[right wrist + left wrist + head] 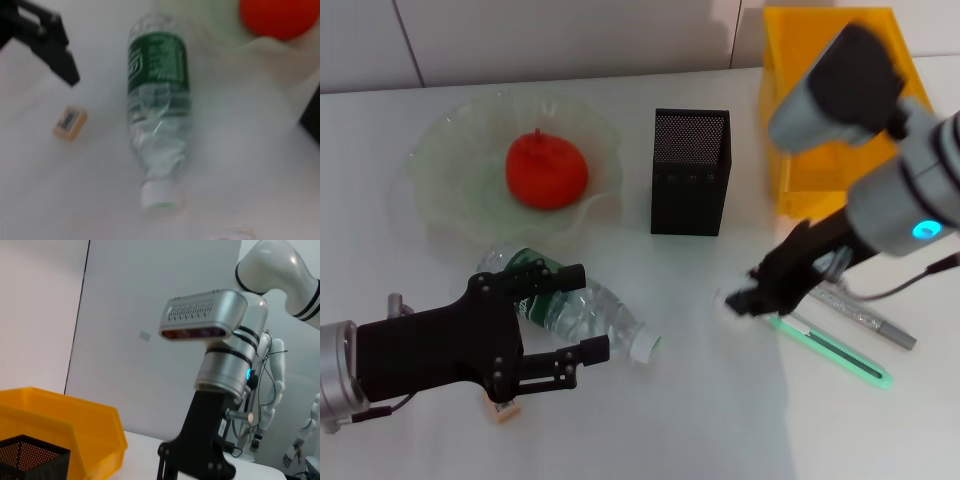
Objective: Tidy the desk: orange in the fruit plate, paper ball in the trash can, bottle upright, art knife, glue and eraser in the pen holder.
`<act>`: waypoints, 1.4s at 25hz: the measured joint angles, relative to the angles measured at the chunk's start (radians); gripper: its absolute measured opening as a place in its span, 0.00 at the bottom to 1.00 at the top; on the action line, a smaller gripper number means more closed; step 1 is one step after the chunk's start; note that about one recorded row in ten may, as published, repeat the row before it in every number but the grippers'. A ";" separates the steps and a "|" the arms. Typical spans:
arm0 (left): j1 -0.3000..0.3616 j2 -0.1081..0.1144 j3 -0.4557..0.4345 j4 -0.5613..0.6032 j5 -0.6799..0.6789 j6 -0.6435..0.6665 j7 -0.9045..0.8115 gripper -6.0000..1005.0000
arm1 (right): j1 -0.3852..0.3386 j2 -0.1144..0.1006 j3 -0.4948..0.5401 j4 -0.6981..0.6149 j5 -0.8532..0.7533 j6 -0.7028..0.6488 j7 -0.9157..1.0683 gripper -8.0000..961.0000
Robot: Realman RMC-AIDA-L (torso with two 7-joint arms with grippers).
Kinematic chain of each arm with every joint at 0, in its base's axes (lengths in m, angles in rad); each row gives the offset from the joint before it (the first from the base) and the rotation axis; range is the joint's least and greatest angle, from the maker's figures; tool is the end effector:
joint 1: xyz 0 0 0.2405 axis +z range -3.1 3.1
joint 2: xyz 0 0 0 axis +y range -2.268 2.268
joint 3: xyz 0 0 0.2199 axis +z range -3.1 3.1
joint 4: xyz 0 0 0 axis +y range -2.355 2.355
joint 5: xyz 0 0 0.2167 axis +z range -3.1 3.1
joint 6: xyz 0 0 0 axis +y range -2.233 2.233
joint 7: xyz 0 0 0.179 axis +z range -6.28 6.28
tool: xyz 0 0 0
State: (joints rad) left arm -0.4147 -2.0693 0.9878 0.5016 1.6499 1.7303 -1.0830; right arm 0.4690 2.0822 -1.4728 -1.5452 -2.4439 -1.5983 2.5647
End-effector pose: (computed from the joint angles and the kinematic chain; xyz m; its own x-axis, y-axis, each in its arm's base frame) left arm -0.2040 0.2672 -0.0381 0.7192 0.1868 0.6693 0.2563 -0.9666 -0.0057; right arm 0.1421 0.3169 -0.0189 0.7937 -0.5893 0.1511 -0.5252 -0.7891 -0.3185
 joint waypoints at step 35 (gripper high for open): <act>0.010 0.002 -0.018 0.026 -0.013 0.018 0.004 0.77 | 0.037 -0.006 0.540 0.122 0.004 0.315 -0.279 0.62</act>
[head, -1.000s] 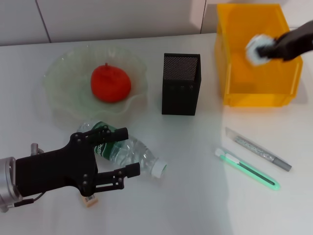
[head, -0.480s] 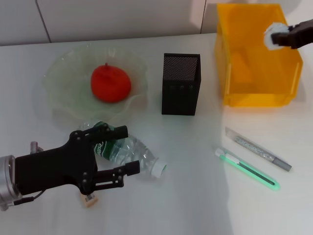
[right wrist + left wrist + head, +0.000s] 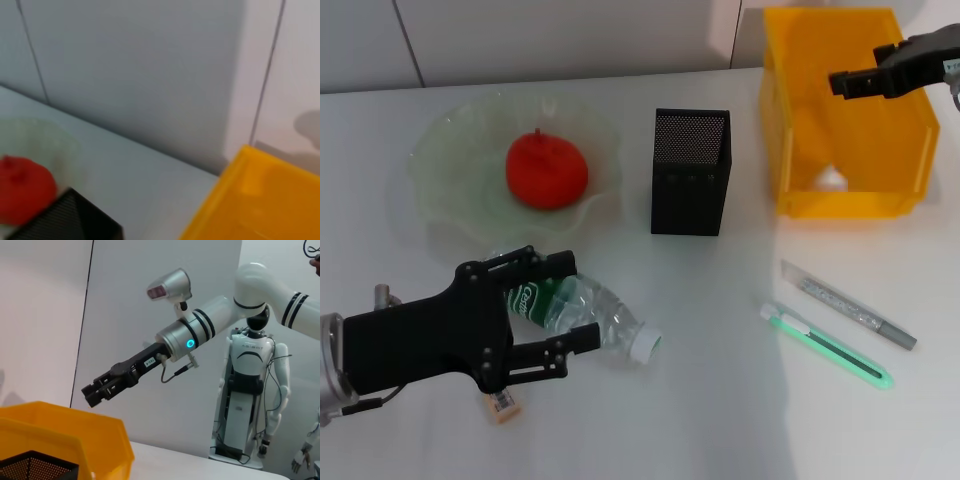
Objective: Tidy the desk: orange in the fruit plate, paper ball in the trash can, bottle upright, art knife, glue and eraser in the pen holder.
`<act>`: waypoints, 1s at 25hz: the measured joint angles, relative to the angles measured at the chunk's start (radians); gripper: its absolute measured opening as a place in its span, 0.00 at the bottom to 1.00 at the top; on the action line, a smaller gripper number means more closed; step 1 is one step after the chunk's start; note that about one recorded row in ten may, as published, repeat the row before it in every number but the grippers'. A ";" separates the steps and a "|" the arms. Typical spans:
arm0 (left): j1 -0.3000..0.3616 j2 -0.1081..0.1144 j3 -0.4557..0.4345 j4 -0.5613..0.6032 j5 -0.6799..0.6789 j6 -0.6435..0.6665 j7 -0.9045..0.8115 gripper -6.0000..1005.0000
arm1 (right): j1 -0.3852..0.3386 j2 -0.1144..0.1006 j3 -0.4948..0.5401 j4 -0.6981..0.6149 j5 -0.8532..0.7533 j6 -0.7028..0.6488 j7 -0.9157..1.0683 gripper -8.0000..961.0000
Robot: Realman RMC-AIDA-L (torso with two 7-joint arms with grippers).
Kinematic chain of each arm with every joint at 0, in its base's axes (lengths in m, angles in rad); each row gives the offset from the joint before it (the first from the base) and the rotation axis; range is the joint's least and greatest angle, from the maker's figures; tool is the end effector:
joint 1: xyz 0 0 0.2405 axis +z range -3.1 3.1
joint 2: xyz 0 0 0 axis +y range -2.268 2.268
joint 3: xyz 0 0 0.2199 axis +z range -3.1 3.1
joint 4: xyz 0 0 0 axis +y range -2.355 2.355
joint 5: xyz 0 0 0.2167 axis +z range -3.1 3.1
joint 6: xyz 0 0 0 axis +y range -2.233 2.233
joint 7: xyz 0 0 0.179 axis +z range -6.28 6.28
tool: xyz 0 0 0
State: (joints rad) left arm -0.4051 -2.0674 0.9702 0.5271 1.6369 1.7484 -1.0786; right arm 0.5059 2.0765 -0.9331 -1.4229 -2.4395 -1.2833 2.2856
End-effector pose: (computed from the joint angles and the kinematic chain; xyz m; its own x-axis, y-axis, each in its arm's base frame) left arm -0.2026 0.2695 -0.0295 0.7111 0.1561 0.6855 0.2445 -0.9691 -0.0329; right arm 0.1943 0.4083 0.1019 0.7908 -0.5289 -0.3080 -0.5871 -0.5133 -0.6259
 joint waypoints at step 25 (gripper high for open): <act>-0.137 -0.003 0.046 0.299 0.217 -0.030 -0.218 0.77 | -0.448 -0.014 0.220 0.560 0.717 -0.591 -1.108 0.88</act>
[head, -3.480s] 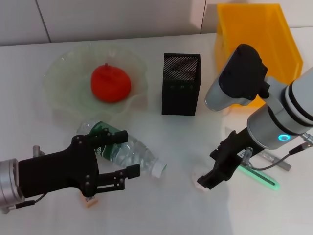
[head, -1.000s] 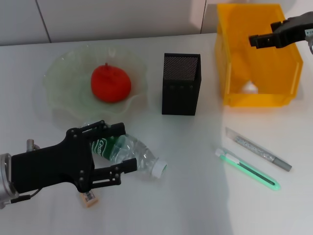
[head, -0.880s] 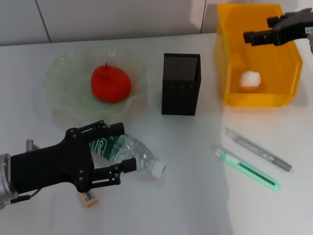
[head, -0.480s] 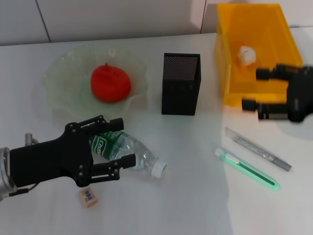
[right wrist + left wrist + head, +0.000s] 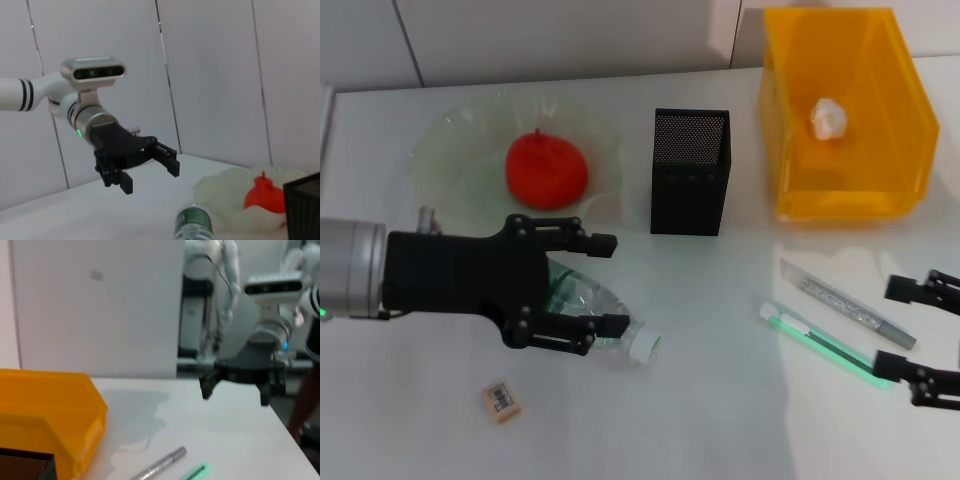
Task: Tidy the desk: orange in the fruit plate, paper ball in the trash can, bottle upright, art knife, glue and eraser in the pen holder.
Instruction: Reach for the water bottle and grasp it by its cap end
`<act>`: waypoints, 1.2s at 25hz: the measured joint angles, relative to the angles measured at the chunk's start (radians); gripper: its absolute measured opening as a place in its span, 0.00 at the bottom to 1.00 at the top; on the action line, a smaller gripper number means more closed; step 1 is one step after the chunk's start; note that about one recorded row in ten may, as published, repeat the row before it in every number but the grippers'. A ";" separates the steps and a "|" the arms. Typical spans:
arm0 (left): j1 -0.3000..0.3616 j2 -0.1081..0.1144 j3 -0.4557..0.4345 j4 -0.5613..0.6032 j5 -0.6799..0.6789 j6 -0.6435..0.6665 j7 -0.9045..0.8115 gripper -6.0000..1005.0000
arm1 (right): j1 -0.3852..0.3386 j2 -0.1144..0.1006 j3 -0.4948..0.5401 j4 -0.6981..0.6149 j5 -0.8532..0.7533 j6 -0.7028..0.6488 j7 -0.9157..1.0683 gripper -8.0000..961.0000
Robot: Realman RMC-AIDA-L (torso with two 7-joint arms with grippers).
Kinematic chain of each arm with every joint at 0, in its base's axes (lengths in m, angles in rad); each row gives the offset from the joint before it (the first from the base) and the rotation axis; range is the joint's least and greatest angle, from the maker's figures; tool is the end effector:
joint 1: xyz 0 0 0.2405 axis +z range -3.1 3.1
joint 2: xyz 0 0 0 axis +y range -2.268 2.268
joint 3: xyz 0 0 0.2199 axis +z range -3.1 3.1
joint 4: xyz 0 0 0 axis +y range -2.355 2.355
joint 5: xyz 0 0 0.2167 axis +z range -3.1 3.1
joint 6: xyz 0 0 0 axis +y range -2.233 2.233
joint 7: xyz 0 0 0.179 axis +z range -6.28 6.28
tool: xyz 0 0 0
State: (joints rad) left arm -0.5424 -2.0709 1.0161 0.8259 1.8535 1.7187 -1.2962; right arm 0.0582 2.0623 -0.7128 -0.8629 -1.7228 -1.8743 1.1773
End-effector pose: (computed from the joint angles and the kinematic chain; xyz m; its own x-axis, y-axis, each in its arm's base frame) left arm -0.1603 0.3068 -0.0219 0.8937 0.0366 0.4473 0.0425 -0.9991 -0.0030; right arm 0.2789 0.2144 0.0515 0.7367 -0.1914 -0.6486 -0.4454 -0.8590 -0.2525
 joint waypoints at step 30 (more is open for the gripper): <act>-0.201 -0.009 0.815 0.420 0.473 -0.372 -0.258 0.77 | 0.020 0.016 0.207 0.138 -0.196 -0.047 -0.070 0.88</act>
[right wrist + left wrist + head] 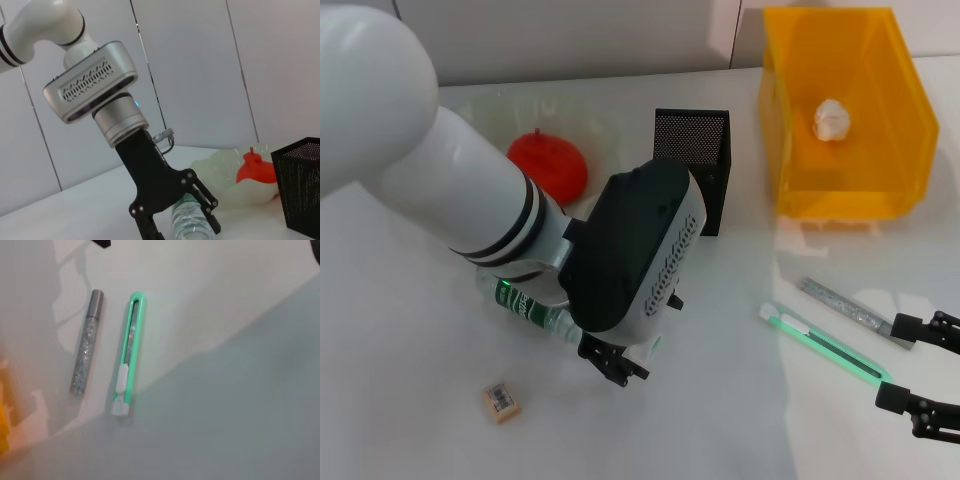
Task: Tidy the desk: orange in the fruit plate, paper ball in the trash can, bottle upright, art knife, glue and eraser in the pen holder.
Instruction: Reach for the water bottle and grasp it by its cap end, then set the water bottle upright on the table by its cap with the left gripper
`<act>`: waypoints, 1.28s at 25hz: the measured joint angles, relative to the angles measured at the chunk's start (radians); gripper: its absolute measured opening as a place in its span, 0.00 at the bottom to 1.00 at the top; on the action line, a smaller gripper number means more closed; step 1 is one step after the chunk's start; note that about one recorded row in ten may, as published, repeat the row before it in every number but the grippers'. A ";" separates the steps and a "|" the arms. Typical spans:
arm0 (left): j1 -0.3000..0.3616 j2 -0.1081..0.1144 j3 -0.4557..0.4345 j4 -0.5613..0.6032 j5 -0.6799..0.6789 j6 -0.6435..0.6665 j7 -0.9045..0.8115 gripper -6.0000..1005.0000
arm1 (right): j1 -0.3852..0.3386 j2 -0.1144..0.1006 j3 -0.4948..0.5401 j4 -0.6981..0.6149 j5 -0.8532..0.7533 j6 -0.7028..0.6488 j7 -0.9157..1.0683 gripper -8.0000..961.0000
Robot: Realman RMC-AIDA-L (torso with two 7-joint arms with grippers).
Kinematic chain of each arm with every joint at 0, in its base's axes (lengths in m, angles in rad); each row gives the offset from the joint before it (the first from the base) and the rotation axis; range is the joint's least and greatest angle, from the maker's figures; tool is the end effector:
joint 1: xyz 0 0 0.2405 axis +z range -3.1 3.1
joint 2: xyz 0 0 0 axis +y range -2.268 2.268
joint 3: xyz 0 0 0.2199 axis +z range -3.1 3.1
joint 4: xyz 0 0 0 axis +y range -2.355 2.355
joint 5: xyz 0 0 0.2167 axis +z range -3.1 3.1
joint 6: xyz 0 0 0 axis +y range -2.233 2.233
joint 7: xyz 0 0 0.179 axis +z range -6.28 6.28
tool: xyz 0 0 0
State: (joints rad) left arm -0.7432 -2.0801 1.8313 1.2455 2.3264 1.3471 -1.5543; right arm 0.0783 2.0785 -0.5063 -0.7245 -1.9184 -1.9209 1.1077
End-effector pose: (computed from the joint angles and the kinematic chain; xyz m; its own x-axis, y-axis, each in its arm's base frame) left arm -0.0923 0.3090 -0.1152 0.7255 -0.6233 -0.2918 -0.6023 -0.7802 0.1690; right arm 0.3012 0.1915 0.0375 0.6875 -0.2772 -0.6712 -0.5385 -0.8147 -0.2151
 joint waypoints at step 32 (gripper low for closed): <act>-0.008 0.000 0.147 -0.060 0.072 -0.143 -0.015 0.54 | 0.009 -0.001 0.000 0.014 -0.001 0.010 0.014 0.88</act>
State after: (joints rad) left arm -0.7516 -2.0800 1.9787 1.1859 2.3988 1.2037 -1.5692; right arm 0.0872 2.0778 -0.5062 -0.7100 -1.9190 -1.9111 1.1213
